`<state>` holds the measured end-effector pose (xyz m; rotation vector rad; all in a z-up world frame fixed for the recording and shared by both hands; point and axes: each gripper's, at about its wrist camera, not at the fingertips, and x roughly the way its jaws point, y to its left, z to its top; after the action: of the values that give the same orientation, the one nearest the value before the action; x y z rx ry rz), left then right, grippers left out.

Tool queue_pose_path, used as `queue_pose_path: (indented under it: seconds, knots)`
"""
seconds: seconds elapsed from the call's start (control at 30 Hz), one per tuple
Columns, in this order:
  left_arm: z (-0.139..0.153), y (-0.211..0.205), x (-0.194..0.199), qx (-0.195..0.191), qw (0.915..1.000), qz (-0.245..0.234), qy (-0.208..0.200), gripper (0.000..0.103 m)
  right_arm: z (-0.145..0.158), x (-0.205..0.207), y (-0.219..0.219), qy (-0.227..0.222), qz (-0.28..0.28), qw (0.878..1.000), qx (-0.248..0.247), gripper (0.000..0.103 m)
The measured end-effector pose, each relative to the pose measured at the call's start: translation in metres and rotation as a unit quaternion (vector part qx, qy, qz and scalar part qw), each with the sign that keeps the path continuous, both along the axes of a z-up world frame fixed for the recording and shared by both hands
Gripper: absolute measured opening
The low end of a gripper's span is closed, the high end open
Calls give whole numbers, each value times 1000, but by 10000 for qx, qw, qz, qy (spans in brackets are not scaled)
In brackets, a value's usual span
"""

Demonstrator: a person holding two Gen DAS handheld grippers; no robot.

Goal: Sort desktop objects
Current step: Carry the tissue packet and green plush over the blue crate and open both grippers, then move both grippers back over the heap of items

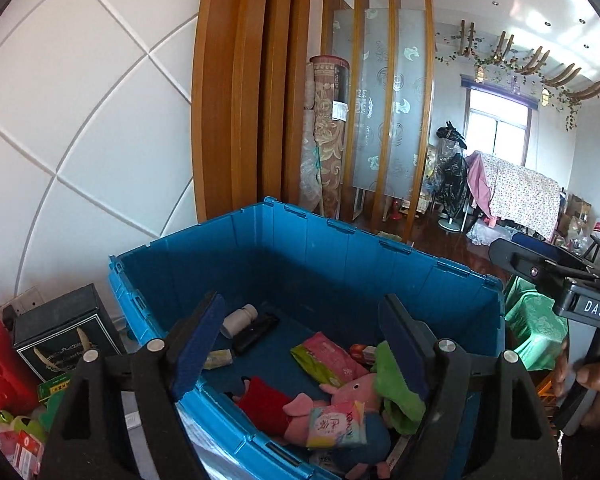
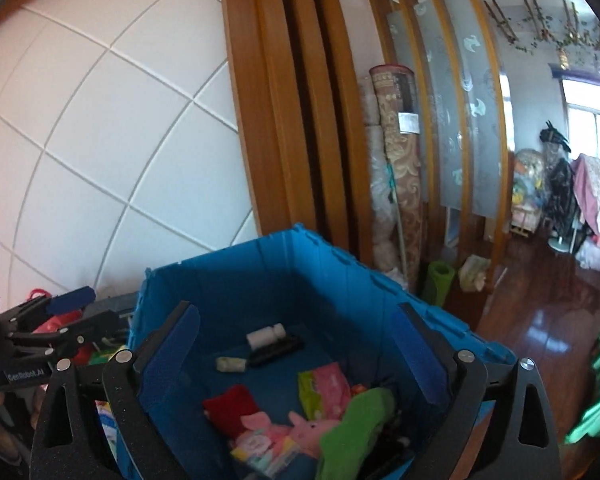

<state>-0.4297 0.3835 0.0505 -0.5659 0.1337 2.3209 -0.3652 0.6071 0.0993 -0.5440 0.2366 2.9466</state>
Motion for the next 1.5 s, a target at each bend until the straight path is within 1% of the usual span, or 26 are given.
queue_pose_path:
  seconds: [0.13,0.17,0.3,0.37,0.5,0.63,0.8,0.87,1.0,1.07,1.27,1.37,1.5]
  knots:
    - [-3,-21,9,62,9997,236,42,79,-5,8,-34,1,283,9996,64,99]
    - [-5,-28,13,43,9995,302,74,79,-9,15,-51,8,355,9994,57,99]
    - [-13,-52,32,-88,9975,673,208,79,-19,27,-70,103,651,9978,-78,100]
    - [-19,-66,42,-107,9960,853,233,79,-24,33,-76,162,780,9967,-136,102]
    - [-32,-95,59,-33,9920,1239,228,79,-33,39,-92,134,1049,9942,-187,102]
    - [-45,-126,72,69,9873,1578,151,79,-35,41,-111,114,1326,9909,-181,102]
    - [-58,-170,85,179,9798,1985,132,79,-35,46,-146,135,1733,9848,-8,102]
    - [-62,-191,92,149,9776,2095,146,79,-37,47,-161,113,1843,9828,34,102]
    - [-77,-236,107,-111,9701,2410,263,79,-45,49,-195,-21,2126,9771,114,102]
    - [-87,-262,112,-226,9662,2560,216,79,-51,50,-215,-103,2275,9736,124,102]
    - [-117,-344,121,-442,9556,2911,-138,79,-79,49,-284,-491,2614,9640,53,102]
    - [-132,-382,125,-481,9539,2947,-310,79,-95,49,-321,-710,2721,9596,77,102]
    - [-156,-420,129,-685,9518,2943,-521,79,-119,49,-363,-1030,2784,9549,64,102]
